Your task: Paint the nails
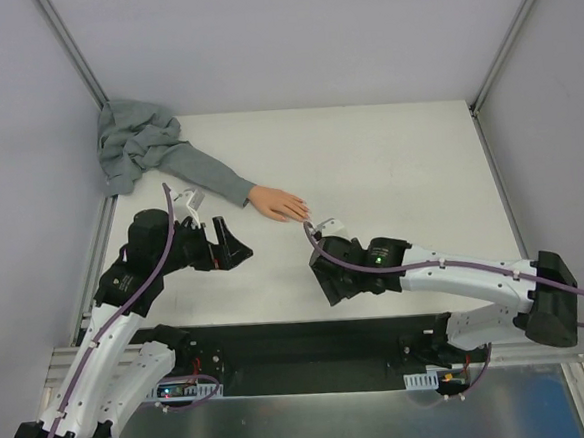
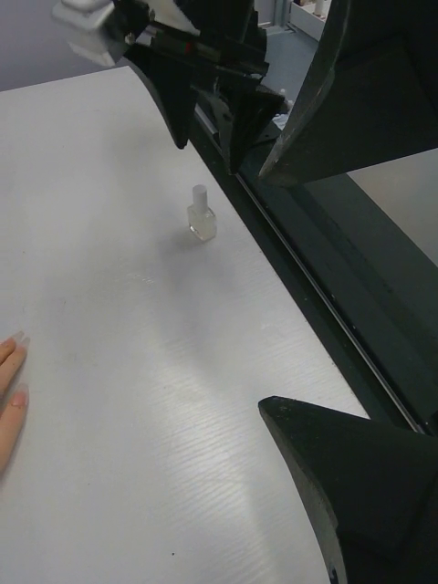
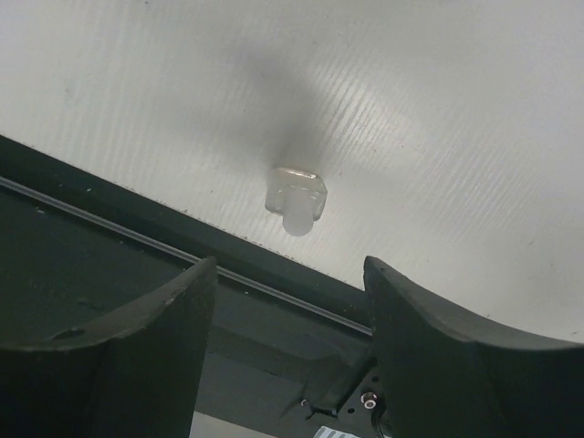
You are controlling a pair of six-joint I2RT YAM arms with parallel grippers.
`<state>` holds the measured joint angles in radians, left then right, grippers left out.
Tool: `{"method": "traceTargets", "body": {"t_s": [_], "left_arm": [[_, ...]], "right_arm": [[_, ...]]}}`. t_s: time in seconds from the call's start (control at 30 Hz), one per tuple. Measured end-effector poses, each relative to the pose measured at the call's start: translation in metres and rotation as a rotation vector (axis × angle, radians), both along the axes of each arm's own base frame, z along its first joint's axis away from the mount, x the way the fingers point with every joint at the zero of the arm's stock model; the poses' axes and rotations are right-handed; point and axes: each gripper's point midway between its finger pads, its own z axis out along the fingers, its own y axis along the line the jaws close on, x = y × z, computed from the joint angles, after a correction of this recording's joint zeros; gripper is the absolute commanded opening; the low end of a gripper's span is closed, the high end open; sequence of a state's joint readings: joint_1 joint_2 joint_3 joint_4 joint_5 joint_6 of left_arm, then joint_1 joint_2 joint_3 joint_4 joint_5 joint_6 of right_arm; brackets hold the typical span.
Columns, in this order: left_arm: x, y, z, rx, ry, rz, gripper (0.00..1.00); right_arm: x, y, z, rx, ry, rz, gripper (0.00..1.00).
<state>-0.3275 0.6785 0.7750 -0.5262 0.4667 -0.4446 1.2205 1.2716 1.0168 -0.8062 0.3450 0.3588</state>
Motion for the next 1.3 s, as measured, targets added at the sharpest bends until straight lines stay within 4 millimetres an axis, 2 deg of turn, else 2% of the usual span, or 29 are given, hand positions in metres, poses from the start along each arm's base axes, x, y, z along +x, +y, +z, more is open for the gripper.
{"method": "traceTargets", "body": {"t_s": [0.03, 0.07, 0.2, 0.5, 0.73, 0.93, 1.07, 1.2, 1.3], "left_arm": [[0.0, 0.0, 0.0, -0.001, -0.003, -0.001, 0.98], [0.0, 0.0, 0.0, -0.003, -0.007, -0.001, 0.98], [0.0, -0.001, -0.002, -0.006, -0.011, -0.004, 0.98], [-0.003, -0.003, 0.0, -0.018, -0.016, -0.02, 0.98], [-0.004, -0.003, 0.0, -0.018, -0.02, -0.029, 0.98], [-0.005, -0.003, 0.001, -0.018, -0.024, -0.034, 0.98], [-0.005, -0.005, 0.0, -0.024, -0.026, -0.042, 0.97], [-0.004, -0.007, -0.006, -0.023, -0.011, -0.054, 0.94], [0.002, -0.01, -0.008, -0.023, -0.011, -0.067, 0.9]], "right_arm": [[0.001, -0.001, -0.006, -0.013, 0.008, -0.006, 0.63], [0.002, -0.002, -0.011, -0.025, 0.014, -0.012, 0.56], [0.004, 0.003, -0.025, -0.045, 0.032, -0.031, 0.52], [0.004, 0.003, -0.045, -0.047, 0.056, -0.044, 0.49], [0.005, 0.004, -0.059, -0.067, 0.075, -0.051, 0.42], [0.007, 0.005, -0.063, -0.076, 0.072, -0.055, 0.19], [0.01, 0.005, -0.063, -0.081, 0.06, -0.061, 0.01], [0.012, 0.002, -0.061, -0.105, 0.061, -0.067, 0.01], [0.017, 0.002, -0.05, -0.104, 0.069, -0.078, 0.01]]}}
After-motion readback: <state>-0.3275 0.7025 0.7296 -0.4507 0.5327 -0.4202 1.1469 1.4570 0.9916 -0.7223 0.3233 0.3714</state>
